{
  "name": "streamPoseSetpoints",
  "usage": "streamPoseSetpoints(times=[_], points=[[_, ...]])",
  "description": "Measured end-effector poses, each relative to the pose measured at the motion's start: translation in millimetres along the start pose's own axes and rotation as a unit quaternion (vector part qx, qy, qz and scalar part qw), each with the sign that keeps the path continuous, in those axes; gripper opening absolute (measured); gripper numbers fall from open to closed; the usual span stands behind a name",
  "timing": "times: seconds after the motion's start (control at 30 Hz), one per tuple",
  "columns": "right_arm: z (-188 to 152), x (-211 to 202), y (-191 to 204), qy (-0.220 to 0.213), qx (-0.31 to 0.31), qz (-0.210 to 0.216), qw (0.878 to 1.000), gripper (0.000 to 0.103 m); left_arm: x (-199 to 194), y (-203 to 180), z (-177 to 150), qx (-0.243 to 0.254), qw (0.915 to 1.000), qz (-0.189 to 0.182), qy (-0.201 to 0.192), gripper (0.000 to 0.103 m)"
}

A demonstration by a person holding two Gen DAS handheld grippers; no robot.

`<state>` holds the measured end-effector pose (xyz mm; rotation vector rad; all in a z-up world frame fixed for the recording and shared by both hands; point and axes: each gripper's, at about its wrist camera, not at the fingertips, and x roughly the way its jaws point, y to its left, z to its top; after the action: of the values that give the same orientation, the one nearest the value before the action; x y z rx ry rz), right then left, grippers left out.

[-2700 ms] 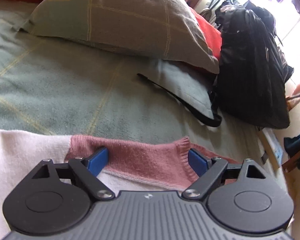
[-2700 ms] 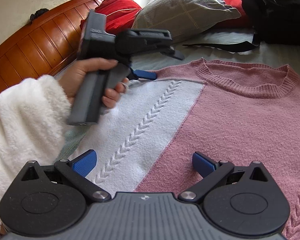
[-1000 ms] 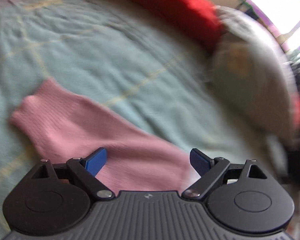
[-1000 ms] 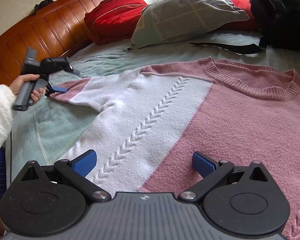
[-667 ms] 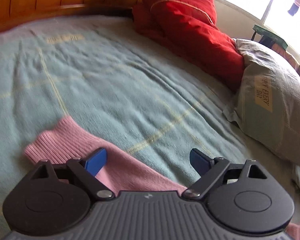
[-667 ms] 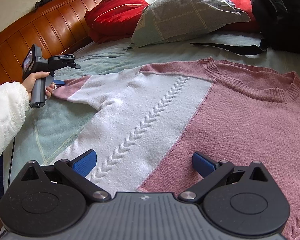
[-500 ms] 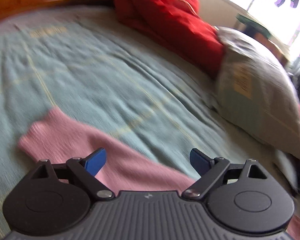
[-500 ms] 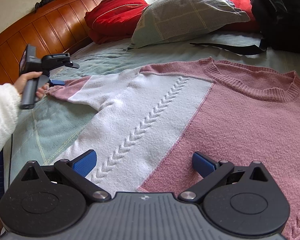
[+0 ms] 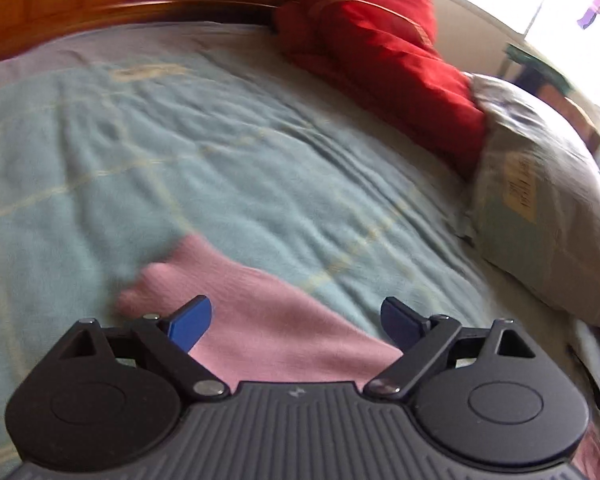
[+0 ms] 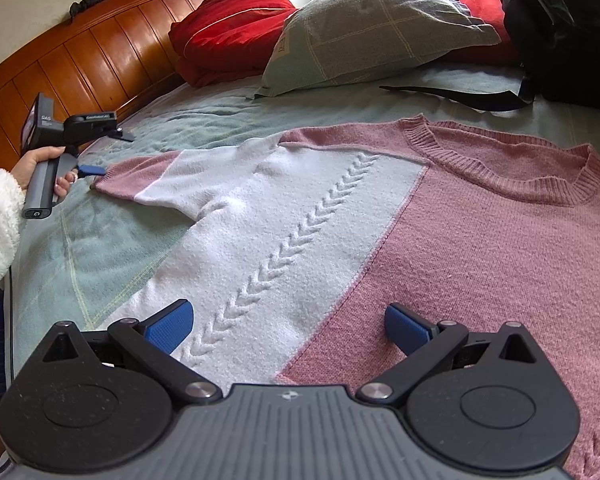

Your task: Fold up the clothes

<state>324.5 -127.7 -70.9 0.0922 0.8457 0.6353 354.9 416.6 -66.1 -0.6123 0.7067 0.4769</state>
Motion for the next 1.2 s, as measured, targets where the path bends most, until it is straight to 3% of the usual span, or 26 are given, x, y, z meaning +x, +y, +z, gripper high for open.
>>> streamPoseSetpoints(times=[0.03,0.1,0.2,0.27,0.4,0.57,0.67,0.8,0.87,1.0,1.1,1.2], points=[[0,0,0,0.000,0.000,0.000,1.000,0.103,4,-2,-1,-0.002,0.9999,-0.015,0.004,0.092],[0,0,0,0.000,-0.001,-0.001,1.000,0.103,12,-1,-3,-0.002,1.0000,0.001,-0.002,0.092],[0,0,0,0.000,-0.001,-0.001,1.000,0.103,14,0,-5,0.012,0.9935,0.106,-0.042,0.091],[0,1,0,0.000,-0.001,0.000,1.000,0.103,8,-4,-7,0.021,0.9900,0.124,-0.062,0.091],[-1,2,0,0.001,-0.002,-0.002,1.000,0.103,-11,-22,-16,0.072,0.9931,0.071,-0.059,0.092],[-1,2,1,0.002,-0.007,-0.005,1.000,0.103,-10,-45,-41,0.151,0.9884,-0.009,0.014,0.093],[0,2,1,0.002,-0.006,-0.004,1.000,0.103,-9,-59,-56,0.198,0.9769,-0.056,0.058,0.093],[0,2,0,0.002,-0.005,-0.002,1.000,0.103,-11,-66,-80,0.303,0.9512,-0.012,0.058,0.093],[0,2,0,0.002,-0.004,-0.002,1.000,0.103,-16,-66,-83,0.315,0.9475,0.012,0.053,0.093],[0,2,1,0.002,-0.005,-0.003,1.000,0.103,-41,-87,-87,0.307,0.9505,-0.035,0.034,0.092],[-1,2,2,0.002,-0.008,-0.006,1.000,0.103,-51,-119,-104,0.340,0.9341,-0.105,0.034,0.093],[-1,2,2,0.003,-0.010,-0.007,1.000,0.103,-46,-148,-130,0.379,0.9138,-0.136,0.052,0.093]])
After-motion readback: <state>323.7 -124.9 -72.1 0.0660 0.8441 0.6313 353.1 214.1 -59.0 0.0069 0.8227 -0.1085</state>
